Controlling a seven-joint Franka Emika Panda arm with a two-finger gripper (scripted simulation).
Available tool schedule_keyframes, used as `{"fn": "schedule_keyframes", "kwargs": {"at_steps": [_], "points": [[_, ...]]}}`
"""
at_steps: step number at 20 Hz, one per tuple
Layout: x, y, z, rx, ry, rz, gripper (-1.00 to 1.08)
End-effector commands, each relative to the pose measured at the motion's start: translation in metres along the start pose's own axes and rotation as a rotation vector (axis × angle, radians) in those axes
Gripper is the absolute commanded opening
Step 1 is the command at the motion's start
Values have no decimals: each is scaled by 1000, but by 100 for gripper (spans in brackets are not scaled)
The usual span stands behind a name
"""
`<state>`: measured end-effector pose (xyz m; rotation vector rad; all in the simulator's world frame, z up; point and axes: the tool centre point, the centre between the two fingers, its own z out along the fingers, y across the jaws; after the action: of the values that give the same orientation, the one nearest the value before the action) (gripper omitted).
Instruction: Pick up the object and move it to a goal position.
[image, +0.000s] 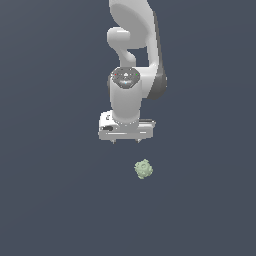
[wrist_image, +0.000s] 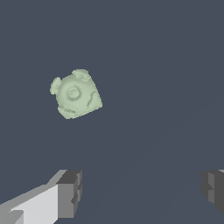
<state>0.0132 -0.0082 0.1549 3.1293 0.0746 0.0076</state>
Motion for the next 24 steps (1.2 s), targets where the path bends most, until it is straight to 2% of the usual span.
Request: {"fn": "schedule_keyframes", "kwargs": {"at_steps": [1,14,24], "points": [[8,-7,5,-1,-1,-38,100],[60,-58,49,5,-3,-320,100],[74,-75,65,12,-2,-405,100]]}}
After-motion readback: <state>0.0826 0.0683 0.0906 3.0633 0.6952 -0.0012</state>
